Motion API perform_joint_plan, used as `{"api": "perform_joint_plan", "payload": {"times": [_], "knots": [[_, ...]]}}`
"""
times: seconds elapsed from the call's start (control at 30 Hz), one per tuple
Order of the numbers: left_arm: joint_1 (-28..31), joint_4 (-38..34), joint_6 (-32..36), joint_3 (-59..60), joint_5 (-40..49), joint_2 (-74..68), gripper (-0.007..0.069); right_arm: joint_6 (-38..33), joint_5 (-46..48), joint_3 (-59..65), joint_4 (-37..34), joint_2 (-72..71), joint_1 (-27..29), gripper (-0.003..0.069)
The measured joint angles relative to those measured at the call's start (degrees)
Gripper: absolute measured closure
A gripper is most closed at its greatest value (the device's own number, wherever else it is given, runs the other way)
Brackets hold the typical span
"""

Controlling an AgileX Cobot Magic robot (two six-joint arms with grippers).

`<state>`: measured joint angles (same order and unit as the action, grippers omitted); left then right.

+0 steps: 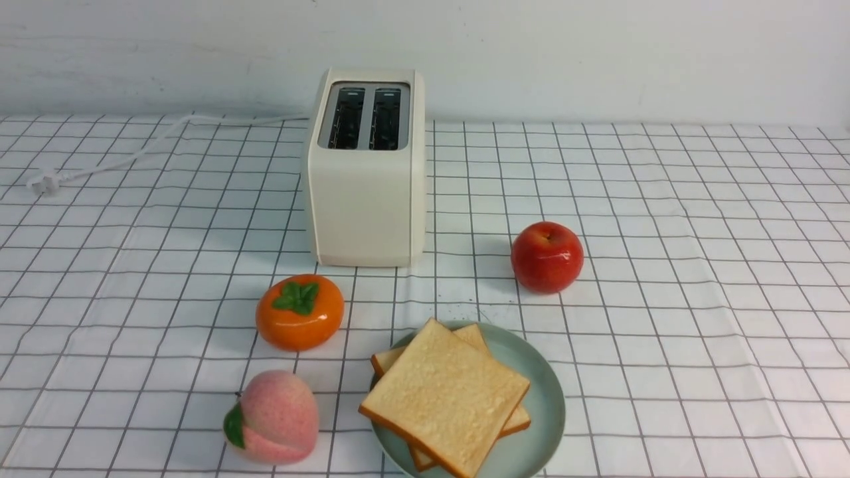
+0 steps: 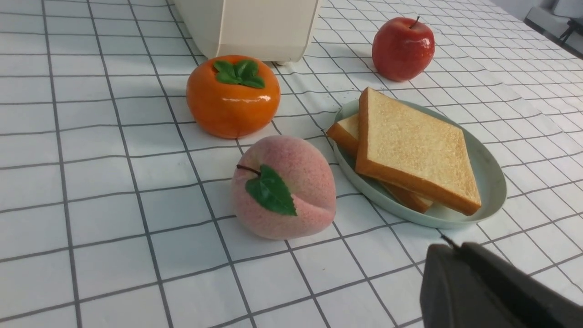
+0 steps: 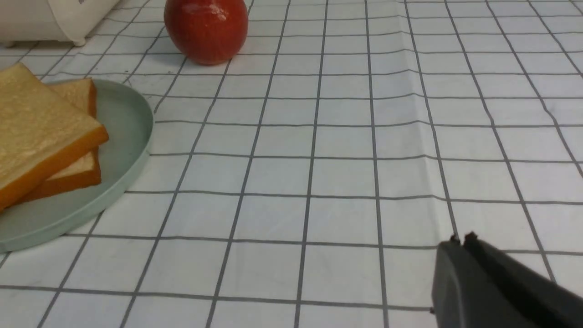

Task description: Take toasted bread from bread machine on white checkered table place on plate.

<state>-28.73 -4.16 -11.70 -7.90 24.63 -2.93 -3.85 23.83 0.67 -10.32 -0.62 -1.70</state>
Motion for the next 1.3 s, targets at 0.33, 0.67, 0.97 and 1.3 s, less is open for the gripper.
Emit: {"api": "perform_joint_plan", "payload": {"times": [0.33, 0.67, 0.97, 1.3], "knots": [[0.0, 0.0, 0.0, 0.0, 0.3, 0.0, 0.0627, 0.0, 0.0, 0.0, 0.0, 0.0, 0.0, 0.0671], [0.0, 0.0, 0.0, 0.0, 0.4, 0.0, 0.0619, 0.0, 0.0, 0.0, 0.0, 0.0, 0.0, 0.0668], [4.5, -1.4, 0.1, 4.0, -10.5, 0.0, 0.0617, 0.0, 0.0, 0.0, 0.0, 0.0, 0.0, 0.0661], [22.3, -4.2, 2.5, 9.4, -17.8, 1.9, 0.0615, 0.0, -0.1, 0.0, 0.0, 0.0, 0.0, 0.0655]]}}
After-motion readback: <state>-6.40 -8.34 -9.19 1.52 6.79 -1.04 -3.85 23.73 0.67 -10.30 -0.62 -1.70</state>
